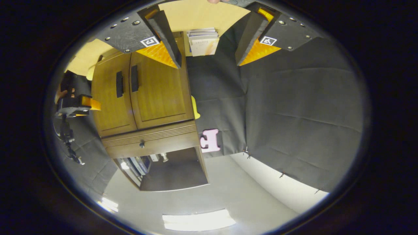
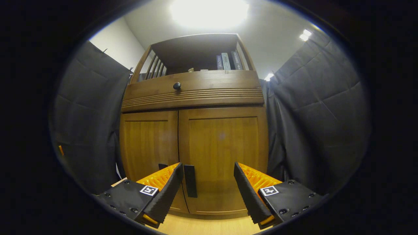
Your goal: Open the right door of the double-door shoe cabinet with the right hand, and open the left door with the left hand.
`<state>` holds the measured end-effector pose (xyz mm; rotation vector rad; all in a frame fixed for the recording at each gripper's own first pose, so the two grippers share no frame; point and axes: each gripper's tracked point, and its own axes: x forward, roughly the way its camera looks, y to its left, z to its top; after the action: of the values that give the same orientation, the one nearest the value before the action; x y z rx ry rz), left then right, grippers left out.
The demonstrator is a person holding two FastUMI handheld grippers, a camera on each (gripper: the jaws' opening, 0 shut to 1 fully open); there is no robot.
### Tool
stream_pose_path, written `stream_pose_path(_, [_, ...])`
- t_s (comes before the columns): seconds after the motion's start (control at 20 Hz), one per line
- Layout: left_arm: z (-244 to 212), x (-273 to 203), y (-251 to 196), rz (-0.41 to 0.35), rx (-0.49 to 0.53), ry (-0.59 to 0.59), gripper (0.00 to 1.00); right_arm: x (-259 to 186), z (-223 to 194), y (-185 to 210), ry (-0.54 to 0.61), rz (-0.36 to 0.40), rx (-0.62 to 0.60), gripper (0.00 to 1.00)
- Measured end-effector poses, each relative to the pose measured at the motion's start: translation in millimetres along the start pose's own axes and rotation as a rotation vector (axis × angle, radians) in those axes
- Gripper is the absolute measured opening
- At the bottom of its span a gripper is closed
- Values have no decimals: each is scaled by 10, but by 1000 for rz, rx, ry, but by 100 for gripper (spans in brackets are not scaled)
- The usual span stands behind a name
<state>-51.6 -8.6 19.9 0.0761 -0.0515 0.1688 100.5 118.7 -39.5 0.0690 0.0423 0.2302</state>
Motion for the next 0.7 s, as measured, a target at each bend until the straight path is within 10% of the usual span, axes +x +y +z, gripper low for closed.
stream_pose_path(0.7, [-108, 14, 168, 155, 31, 35, 94, 837, -699, 334, 131, 31, 26, 96])
